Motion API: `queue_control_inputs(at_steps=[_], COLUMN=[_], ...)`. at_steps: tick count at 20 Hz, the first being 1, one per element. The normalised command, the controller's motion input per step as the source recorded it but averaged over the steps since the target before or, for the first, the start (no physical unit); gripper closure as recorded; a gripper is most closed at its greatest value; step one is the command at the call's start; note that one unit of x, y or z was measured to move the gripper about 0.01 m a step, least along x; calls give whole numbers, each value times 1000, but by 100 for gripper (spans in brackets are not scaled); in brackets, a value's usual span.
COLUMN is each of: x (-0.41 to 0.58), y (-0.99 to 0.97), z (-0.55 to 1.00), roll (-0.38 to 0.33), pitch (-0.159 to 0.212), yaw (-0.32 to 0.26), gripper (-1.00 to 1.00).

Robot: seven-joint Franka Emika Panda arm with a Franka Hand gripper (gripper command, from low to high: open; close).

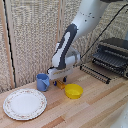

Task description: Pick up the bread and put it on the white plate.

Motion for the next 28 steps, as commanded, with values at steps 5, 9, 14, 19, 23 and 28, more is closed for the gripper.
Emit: queue_control_inputs(at_steps=[5, 9, 14, 19, 23, 28], x=[10, 0, 0, 0, 1, 0], y=[-41, -30, -123, -171, 8, 491], z=[-97, 63, 683, 998, 971, 793], roll=[-6, 8, 59, 69, 77, 89], pitch=[0, -10, -23, 0, 0, 46], yaw=[0, 0, -5, -29, -32, -20], gripper=[100, 100, 100, 100, 100, 100])
